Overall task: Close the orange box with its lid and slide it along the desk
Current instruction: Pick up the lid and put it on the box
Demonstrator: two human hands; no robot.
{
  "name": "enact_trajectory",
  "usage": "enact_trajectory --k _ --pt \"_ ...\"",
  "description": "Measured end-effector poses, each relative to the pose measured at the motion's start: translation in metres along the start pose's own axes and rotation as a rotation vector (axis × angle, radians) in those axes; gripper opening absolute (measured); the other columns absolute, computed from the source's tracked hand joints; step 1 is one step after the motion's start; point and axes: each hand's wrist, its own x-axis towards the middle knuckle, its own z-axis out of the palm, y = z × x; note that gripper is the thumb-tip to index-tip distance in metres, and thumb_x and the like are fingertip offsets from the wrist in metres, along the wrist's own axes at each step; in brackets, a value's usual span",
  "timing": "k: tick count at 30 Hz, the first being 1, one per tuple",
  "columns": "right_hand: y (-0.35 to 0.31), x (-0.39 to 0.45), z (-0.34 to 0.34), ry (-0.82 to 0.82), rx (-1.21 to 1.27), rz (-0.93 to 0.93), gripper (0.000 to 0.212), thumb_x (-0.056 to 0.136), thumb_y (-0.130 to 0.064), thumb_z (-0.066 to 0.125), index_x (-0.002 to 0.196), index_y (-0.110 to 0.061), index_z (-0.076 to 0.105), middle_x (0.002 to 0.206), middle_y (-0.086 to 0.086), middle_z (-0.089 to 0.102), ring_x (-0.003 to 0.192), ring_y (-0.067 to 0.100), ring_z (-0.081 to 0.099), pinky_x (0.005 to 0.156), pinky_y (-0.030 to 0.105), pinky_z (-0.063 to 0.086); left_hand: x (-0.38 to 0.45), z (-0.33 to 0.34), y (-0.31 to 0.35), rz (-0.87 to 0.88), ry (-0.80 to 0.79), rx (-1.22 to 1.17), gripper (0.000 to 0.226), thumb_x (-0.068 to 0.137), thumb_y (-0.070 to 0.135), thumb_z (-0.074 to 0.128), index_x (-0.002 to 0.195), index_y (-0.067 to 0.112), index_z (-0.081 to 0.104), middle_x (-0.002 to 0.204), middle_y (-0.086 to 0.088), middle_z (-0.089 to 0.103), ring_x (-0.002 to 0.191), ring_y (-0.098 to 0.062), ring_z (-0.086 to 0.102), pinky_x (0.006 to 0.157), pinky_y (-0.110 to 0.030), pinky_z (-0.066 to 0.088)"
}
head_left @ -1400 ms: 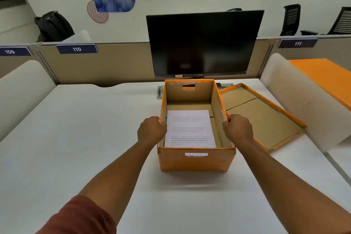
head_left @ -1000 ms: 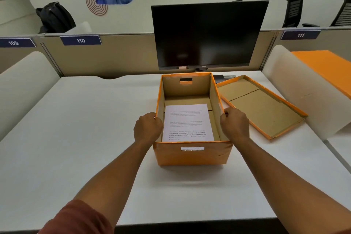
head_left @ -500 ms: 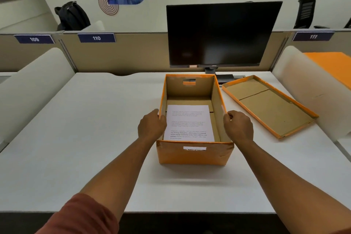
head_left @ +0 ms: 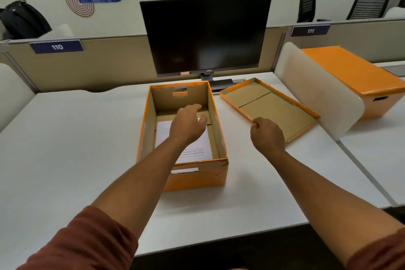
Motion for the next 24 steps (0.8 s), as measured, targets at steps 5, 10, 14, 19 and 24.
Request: enact_trajectory --k 5,10,14,19,24 --pt "0.044 0.013 -0.004 -0.012 -0.02 -0.007 0.035 0.097 -0.017 0.052 0.129 -0.012 0.064 0.12 0.012 0.07 0.105 0.03 0.066 0.084 0.04 0.055 0.014 0.039 0.045 0.009 -0.028 -0.111 0.041 0.096 0.031 0.05 0.133 0.014 0.059 0.13 -0.003 0.065 0.117 -0.021 0.061 0.094 -0.037 0.052" --pt "0.082 0.027 0.002 -0.061 -0.058 -0.02 0.034 0.095 -0.019 0.057 0.128 -0.013 0.065 0.116 0.011 0.071 0.103 0.029 0.067 0.08 0.039 0.056 0.027 0.074 0.082 0.001 -0.026 -0.129 0.04 0.095 0.032 0.049 0.127 0.013 0.064 0.123 -0.005 0.07 0.106 -0.02 0.065 0.089 -0.037 0.055" --pt "0.106 0.039 0.012 -0.154 -0.091 -0.004 0.033 0.094 -0.018 0.055 0.124 -0.011 0.065 0.115 0.012 0.07 0.104 0.03 0.065 0.08 0.039 0.055 0.035 0.097 0.102 -0.034 -0.044 -0.16 0.037 0.094 0.029 0.05 0.124 0.014 0.066 0.121 -0.004 0.07 0.104 -0.02 0.066 0.087 -0.031 0.052" --pt "0.12 0.053 0.026 -0.249 -0.198 -0.034 0.029 0.094 -0.018 0.053 0.119 -0.008 0.064 0.114 0.013 0.063 0.109 0.032 0.053 0.085 0.043 0.052 0.036 0.117 0.105 -0.089 -0.076 -0.166 0.038 0.095 0.029 0.05 0.127 0.013 0.064 0.126 -0.004 0.068 0.108 -0.02 0.065 0.09 -0.032 0.051" --pt "0.126 0.055 0.038 -0.305 -0.285 -0.051 0.021 0.094 -0.014 0.048 0.106 -0.008 0.063 0.108 0.011 0.06 0.102 0.03 0.052 0.083 0.041 0.046 0.037 0.123 0.093 -0.148 -0.091 -0.11 0.04 0.096 0.03 0.049 0.129 0.012 0.063 0.127 -0.005 0.068 0.112 -0.022 0.064 0.096 -0.038 0.052"
